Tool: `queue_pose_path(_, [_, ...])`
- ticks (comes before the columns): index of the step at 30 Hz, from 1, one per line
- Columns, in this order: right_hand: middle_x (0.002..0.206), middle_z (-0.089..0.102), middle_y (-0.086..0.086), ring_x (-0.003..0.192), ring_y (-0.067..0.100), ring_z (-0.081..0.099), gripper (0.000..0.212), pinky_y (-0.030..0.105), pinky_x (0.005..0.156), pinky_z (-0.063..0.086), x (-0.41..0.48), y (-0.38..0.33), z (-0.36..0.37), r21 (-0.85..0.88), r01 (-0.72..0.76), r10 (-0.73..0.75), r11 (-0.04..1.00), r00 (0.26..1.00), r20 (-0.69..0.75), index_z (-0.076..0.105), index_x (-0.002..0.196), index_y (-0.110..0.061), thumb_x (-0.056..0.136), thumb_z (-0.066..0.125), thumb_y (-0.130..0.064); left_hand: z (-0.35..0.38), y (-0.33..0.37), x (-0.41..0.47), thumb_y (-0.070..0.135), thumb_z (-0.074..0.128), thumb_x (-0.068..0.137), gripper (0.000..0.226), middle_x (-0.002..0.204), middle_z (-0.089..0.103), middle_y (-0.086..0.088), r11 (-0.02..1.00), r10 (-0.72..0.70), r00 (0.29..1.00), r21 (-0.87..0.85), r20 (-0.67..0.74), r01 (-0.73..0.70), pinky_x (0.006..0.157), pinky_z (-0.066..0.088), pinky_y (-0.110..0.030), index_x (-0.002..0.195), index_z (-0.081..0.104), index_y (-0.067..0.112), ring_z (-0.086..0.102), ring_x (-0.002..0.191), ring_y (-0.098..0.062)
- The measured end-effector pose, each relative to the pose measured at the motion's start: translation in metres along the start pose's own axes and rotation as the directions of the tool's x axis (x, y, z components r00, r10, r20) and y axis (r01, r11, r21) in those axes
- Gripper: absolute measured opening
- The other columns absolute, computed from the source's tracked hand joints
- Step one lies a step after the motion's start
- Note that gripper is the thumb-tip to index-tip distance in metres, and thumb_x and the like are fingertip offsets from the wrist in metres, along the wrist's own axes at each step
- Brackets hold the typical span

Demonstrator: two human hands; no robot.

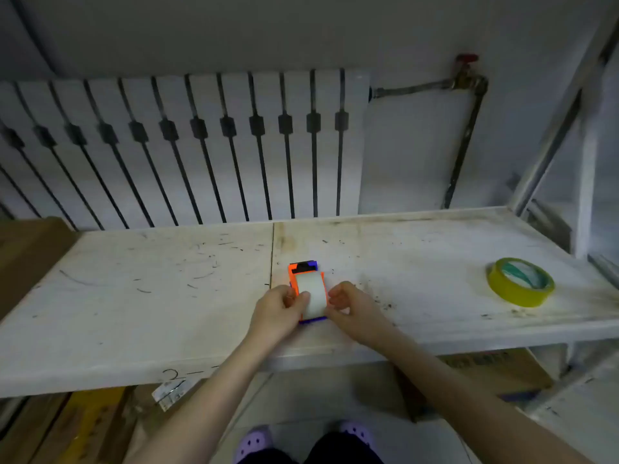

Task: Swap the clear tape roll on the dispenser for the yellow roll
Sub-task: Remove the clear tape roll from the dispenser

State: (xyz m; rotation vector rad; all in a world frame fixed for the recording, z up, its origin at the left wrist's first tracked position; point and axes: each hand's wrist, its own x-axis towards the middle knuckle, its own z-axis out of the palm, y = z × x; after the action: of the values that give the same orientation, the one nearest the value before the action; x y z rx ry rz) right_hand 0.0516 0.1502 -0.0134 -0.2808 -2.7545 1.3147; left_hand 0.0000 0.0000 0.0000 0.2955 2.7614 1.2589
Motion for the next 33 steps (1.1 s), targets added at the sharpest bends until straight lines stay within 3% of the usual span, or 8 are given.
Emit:
queue_pose_path(3, [0.099,0.066,0.008,0.092,0.025,0.062,0.023,0.043,0.081,0.052,0.002,0.006,0.006,-0.029,0.046,-0.044,0.999,0.998,0.042,0.052,0.101,-0.01,0.079,0.059,-0.01,0.007,-0.002,0.009,0.023,0.061,0.086,0.042,0.049,0.039,-0.001,0.996,-0.024,0.999,-0.084,-0.029,0.022,0.049,0.027,-0.028,0.051,0.04,0.012,0.039,0.051,-0.018])
queue_pose_path(7, [0.102,0.064,0.004,0.089,0.021,0.059,0.017,0.03,0.072,0.048,-0.002,0.015,0.011,-0.139,0.094,-0.091,0.986,0.996,0.024,0.05,0.1,-0.017,0.084,0.057,-0.017,0.009,0.0,0.011,0.022,0.064,0.081,0.03,0.07,0.062,-0.025,0.949,-0.108,0.994,-0.296,0.006,0.105,0.065,0.049,-0.039,0.069,0.061,-0.005,0.058,0.066,-0.034])
queue_pose_path(11, [0.095,0.065,0.0,0.085,0.014,0.058,0.01,0.022,0.068,0.047,-0.007,0.023,0.013,-0.15,0.108,-0.115,0.983,0.992,-0.042,0.052,0.092,-0.02,0.086,0.061,-0.02,-0.004,0.015,0.005,0.007,0.059,0.089,0.023,0.067,0.054,-0.013,0.864,-0.157,0.986,-0.478,0.051,0.162,0.054,0.035,-0.028,0.065,0.056,0.006,0.048,0.061,-0.022])
queue_pose_path(17, [0.105,0.067,0.0,0.1,0.009,0.059,0.011,0.009,0.069,0.042,-0.029,0.032,0.001,-0.197,0.199,-0.203,0.96,0.979,-0.001,0.059,0.102,-0.019,0.092,0.056,-0.022,-0.027,0.037,0.0,0.013,0.06,0.09,0.01,0.077,0.06,-0.007,0.745,-0.228,0.966,-0.616,0.125,0.256,0.069,0.043,-0.027,0.093,0.061,0.004,0.053,0.067,-0.014])
queue_pose_path(22, [0.098,0.066,-0.006,0.097,0.01,0.063,0.016,0.022,0.078,0.052,-0.039,0.023,-0.016,0.165,0.101,-0.101,0.981,0.995,-0.01,0.057,0.1,-0.021,0.086,0.064,-0.015,-0.027,0.041,-0.017,0.01,0.057,0.091,0.01,0.073,0.061,-0.005,0.805,-0.146,0.979,-0.557,0.145,0.202,0.052,0.047,-0.011,0.093,0.064,0.003,0.056,0.062,-0.009])
queue_pose_path(25, [0.119,0.053,-0.007,0.109,0.012,0.056,0.055,0.024,0.081,0.052,-0.041,0.009,-0.036,0.448,0.028,-0.019,0.894,1.0,-0.025,0.043,0.124,-0.019,0.079,0.07,-0.033,-0.026,0.047,-0.032,0.006,0.056,0.091,0.009,0.07,0.06,-0.007,0.833,-0.045,0.986,-0.539,0.159,0.125,0.043,0.042,-0.004,0.092,0.063,0.0,0.058,0.049,0.002])
queue_pose_path(28, [0.133,0.039,-0.008,0.121,0.012,0.046,0.08,0.021,0.084,0.049,-0.042,0.001,-0.046,0.459,0.033,-0.095,0.888,0.989,0.112,0.025,0.138,-0.024,0.073,0.069,-0.038,-0.023,0.056,-0.045,0.005,0.06,0.089,0.012,0.079,0.064,-0.01,0.837,0.014,0.975,-0.535,0.223,0.111,0.047,0.049,-0.01,0.099,0.062,-0.002,0.063,0.06,-0.006])
queue_pose_path(33, [0.131,0.051,0.004,0.119,0.024,0.054,0.066,0.04,0.09,0.055,-0.041,0.001,-0.051,0.438,0.038,-0.131,0.898,0.974,0.185,0.04,0.129,-0.021,0.075,0.077,-0.017,-0.019,0.059,-0.056,0.005,0.068,0.083,0.014,0.085,0.069,-0.008,0.841,0.033,0.964,-0.529,0.264,0.116,0.05,0.054,-0.015,0.096,0.063,0.002,0.068,0.06,-0.003])
